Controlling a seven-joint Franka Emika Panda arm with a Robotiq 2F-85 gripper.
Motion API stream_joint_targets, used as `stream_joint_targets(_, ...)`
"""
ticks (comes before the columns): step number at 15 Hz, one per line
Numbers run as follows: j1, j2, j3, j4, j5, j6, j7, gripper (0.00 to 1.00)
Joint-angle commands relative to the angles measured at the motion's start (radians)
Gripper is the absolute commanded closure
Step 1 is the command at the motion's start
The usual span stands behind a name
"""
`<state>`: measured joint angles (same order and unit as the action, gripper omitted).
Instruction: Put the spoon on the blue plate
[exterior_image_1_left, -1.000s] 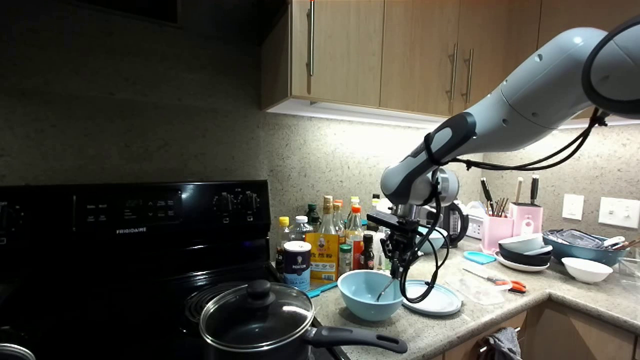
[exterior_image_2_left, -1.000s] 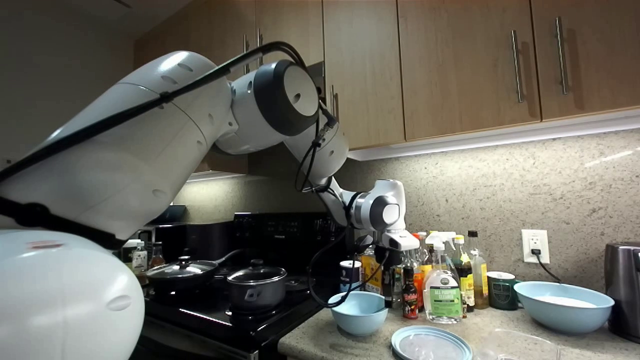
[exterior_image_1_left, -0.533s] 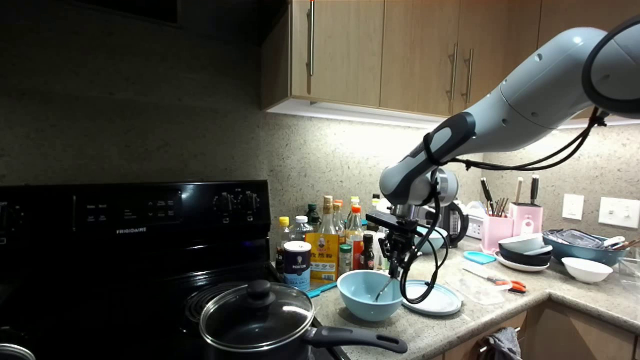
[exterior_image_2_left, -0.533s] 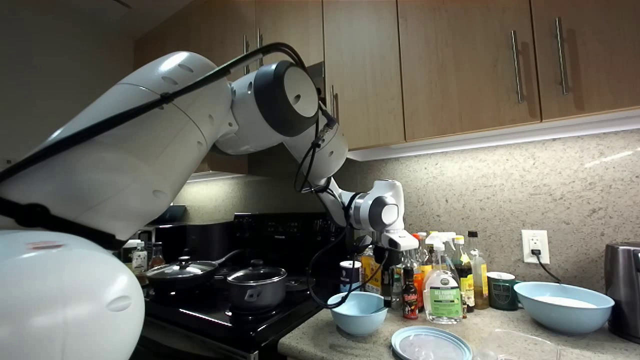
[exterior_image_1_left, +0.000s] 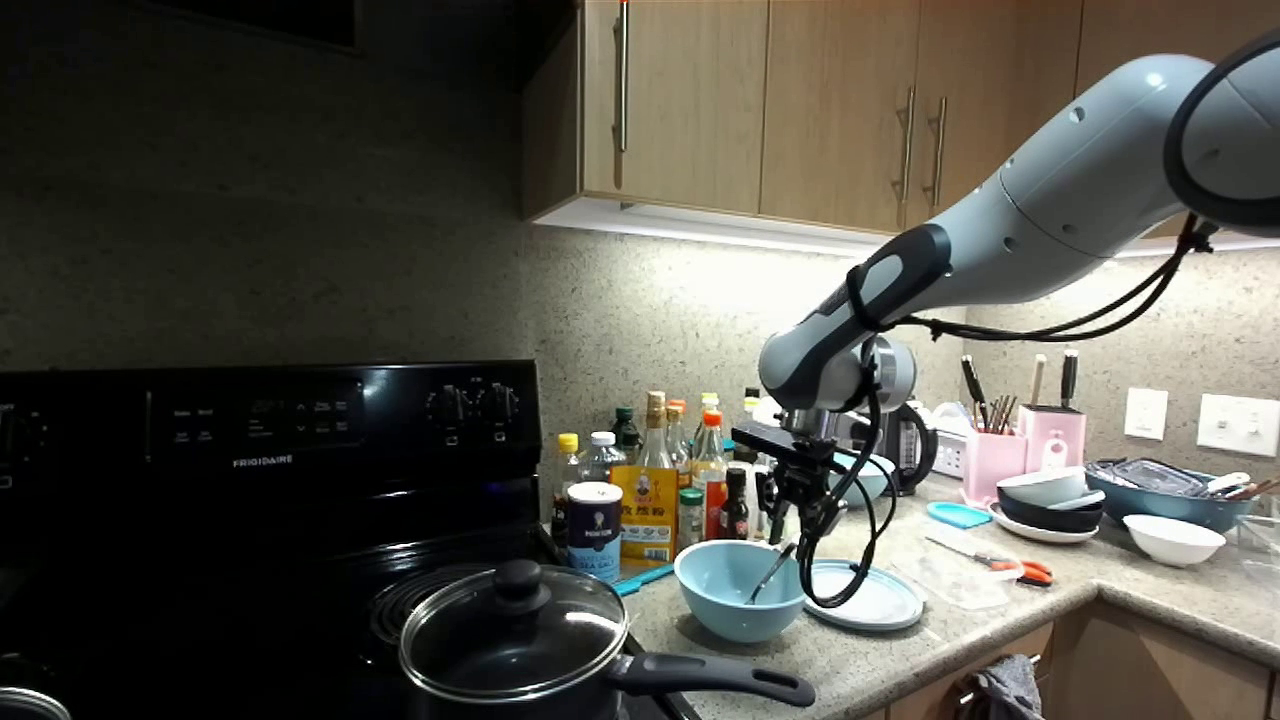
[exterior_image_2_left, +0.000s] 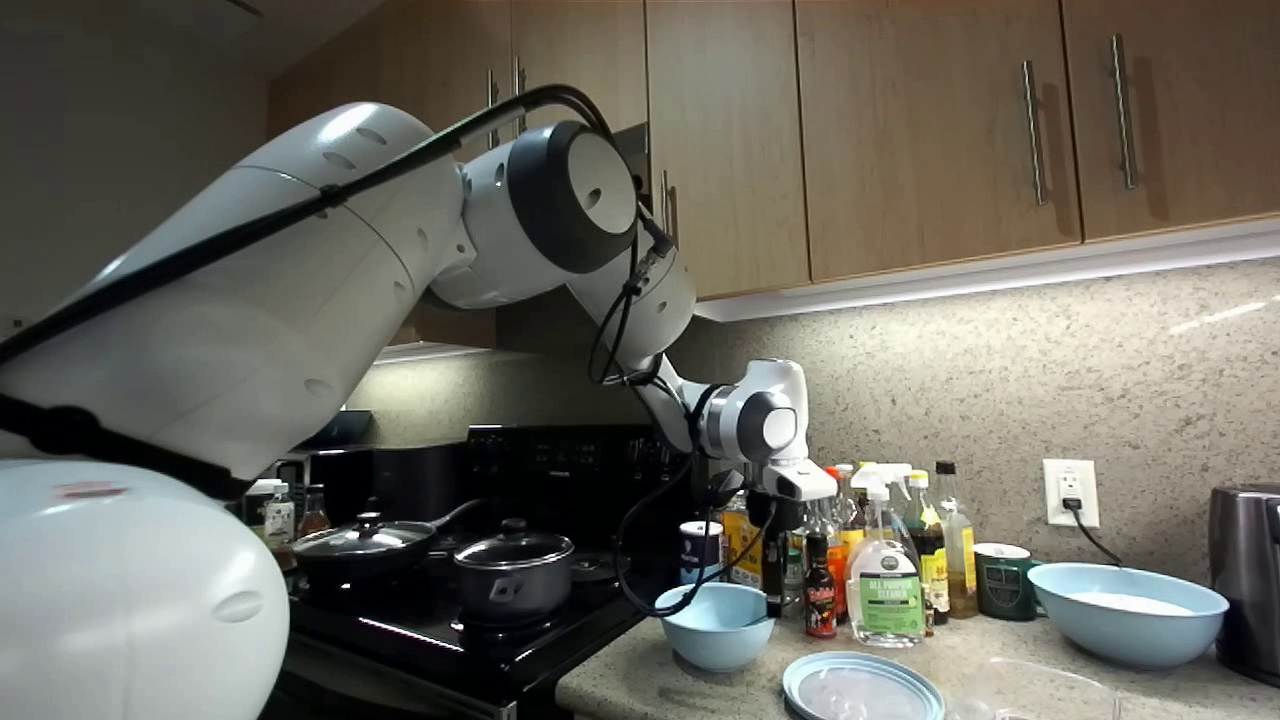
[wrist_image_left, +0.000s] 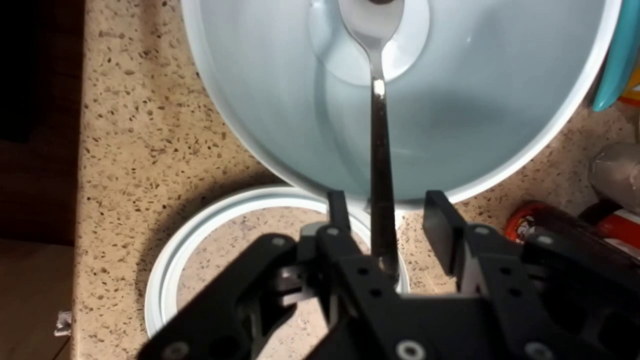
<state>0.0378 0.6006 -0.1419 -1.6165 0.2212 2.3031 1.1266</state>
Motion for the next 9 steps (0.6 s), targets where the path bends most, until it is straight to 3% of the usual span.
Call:
stream_joint_targets(1,-0.014,0.001,0.009,0.002,-0.007,0.013,0.013,0.25)
stream_joint_targets(4,-0.016,0.006,-0.001,0.009,-0.012,0.009,0.025,0.06)
stream_joint_targets(6,-0.024,0.011,-0.001,0.016,-0.008,0.004,0.025,0.00)
stream_joint_targets(7,-0.027,0.012,-0.001,0.018,-0.007,0.003,0.022,0.11)
stream_joint_targets(8,-0.029,0.013,0.000,0.019,-0.006,0.005,0.019,0.32)
stream_joint_targets(9,-0.032,0.013,0.002,0.021,-0.003,0.004,0.017,0.32)
